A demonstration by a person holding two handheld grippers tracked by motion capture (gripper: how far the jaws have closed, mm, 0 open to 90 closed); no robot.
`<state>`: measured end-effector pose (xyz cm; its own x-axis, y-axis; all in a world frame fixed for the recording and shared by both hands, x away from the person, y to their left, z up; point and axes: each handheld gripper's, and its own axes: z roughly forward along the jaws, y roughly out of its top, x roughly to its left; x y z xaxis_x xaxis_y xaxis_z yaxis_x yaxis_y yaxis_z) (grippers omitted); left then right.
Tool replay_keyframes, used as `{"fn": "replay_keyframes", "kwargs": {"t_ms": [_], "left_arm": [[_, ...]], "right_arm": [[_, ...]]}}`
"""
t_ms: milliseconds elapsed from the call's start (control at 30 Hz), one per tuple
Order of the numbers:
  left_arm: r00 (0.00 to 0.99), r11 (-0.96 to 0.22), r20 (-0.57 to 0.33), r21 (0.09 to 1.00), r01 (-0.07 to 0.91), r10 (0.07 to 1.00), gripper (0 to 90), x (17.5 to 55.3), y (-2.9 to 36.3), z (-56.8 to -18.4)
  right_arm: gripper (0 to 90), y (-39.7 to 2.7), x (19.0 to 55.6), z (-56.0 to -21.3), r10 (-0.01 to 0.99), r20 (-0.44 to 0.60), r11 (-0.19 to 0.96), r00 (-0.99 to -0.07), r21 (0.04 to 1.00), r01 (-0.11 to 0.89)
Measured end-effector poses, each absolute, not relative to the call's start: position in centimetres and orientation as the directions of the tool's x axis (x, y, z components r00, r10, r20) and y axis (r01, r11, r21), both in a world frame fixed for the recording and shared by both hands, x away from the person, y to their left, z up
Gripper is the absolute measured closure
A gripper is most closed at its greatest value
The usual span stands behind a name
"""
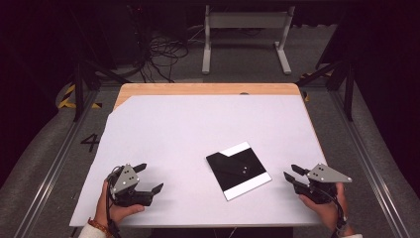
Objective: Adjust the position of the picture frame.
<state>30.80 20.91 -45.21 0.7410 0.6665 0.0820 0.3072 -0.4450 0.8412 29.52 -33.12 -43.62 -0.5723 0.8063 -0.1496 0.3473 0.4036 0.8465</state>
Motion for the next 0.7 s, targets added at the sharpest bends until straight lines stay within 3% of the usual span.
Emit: {"fn": "replay_keyframes", "kwargs": {"t_ms": [300,700], "left_arm": [[0.750,-0.461,0.087,0.833,0.306,0.656,15.0,30.5,20.9,-45.4],[0.777,-0.516,0.102,0.800,0.307,0.621,16.9,30.8,19.4,-45.8]], "right_arm": [[54.8,-32.7,29.7,-43.4,0.807,-0.148,0.398,-0.572,0.852,0.341],[57.1,-32.0,30.4,-43.8,0.793,-0.147,0.419,-0.591,0.836,0.354]]}}
